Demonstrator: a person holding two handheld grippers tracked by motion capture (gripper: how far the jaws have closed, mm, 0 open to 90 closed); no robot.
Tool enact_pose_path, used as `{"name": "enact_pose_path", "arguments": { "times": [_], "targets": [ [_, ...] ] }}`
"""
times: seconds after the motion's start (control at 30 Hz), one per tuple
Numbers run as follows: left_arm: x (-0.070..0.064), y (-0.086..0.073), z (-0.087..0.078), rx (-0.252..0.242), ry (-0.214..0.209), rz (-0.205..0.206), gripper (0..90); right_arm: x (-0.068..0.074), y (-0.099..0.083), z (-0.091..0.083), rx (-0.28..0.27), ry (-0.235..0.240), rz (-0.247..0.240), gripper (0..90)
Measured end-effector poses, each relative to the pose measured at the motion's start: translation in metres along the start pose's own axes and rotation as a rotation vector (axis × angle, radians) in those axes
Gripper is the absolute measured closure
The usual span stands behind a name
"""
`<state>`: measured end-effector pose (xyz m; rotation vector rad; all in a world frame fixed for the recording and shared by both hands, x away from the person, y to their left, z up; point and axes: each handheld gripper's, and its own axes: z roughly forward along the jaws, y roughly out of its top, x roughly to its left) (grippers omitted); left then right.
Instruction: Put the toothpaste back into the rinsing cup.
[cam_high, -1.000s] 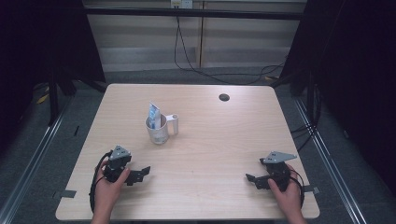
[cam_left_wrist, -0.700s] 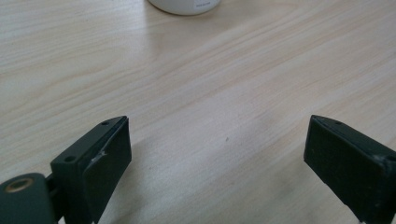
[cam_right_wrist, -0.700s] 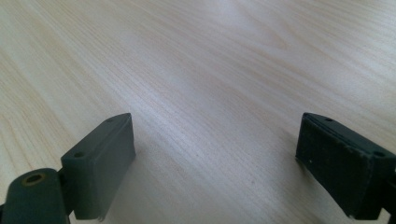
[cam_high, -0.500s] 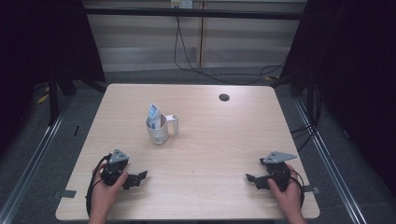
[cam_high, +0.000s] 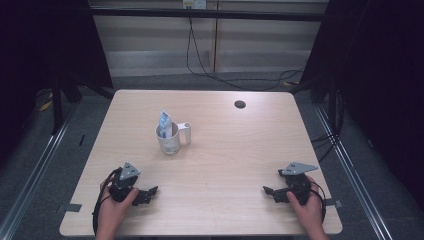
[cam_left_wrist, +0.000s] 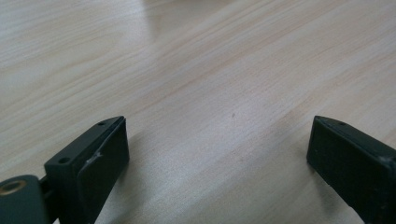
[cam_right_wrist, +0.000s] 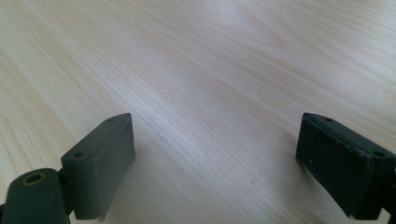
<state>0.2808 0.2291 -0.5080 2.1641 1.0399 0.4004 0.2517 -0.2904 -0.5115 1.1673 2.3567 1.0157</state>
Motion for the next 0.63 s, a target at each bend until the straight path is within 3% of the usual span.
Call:
{"name": "enact_pose_path", "arguments": {
  "times": [0.63],
  "targets": [
    [-0.0003, -0.0001, 0.0011, 0.002, 0.002, 0.013, 2.9, 0.0000, 0.0000, 0.0000, 0.000, 0.000, 0.001, 11.1]
  ]
}}
